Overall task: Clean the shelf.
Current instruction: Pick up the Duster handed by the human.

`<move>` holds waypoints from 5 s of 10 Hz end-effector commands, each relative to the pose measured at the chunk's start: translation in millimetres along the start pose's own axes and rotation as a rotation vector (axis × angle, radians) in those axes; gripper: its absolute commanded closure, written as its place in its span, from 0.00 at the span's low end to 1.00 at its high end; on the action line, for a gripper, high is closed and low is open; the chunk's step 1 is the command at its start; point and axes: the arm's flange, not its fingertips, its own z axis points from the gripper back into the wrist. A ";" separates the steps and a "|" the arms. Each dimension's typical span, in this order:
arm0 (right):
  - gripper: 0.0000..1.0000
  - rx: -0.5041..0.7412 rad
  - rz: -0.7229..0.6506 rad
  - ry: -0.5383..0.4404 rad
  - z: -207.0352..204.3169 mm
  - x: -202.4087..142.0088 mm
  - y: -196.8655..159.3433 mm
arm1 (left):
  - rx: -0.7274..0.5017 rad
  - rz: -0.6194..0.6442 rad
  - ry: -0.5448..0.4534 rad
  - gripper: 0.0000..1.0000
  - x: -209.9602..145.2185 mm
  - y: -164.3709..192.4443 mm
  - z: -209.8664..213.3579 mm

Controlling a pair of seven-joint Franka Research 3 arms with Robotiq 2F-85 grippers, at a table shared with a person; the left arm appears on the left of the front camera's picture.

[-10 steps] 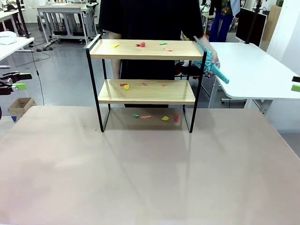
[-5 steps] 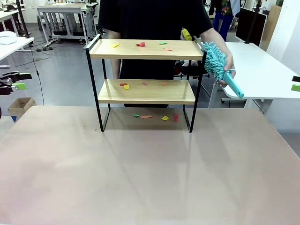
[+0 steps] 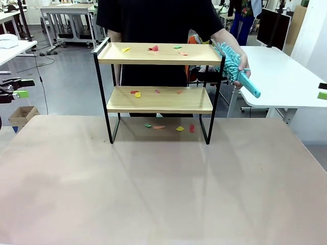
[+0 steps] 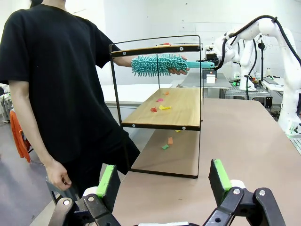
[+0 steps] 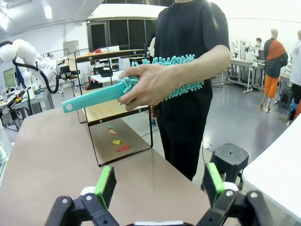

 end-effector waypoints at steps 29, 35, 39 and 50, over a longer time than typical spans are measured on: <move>0.00 -0.576 -0.205 0.710 -168.6 232.2 220.6 | 0.001 -0.006 0.000 0.00 2.6 -0.1 0.3; 0.00 -0.628 -0.256 0.778 -239.1 205.7 222.1 | 0.001 -0.006 0.000 0.00 2.6 -0.1 0.3; 0.00 -0.644 -0.292 0.812 -260.5 172.5 203.9 | 0.001 -0.006 0.000 0.00 2.6 -0.1 0.3; 0.87 -0.720 -0.394 0.859 -258.6 143.0 192.6 | 0.001 -0.006 0.000 0.00 2.6 -0.1 0.3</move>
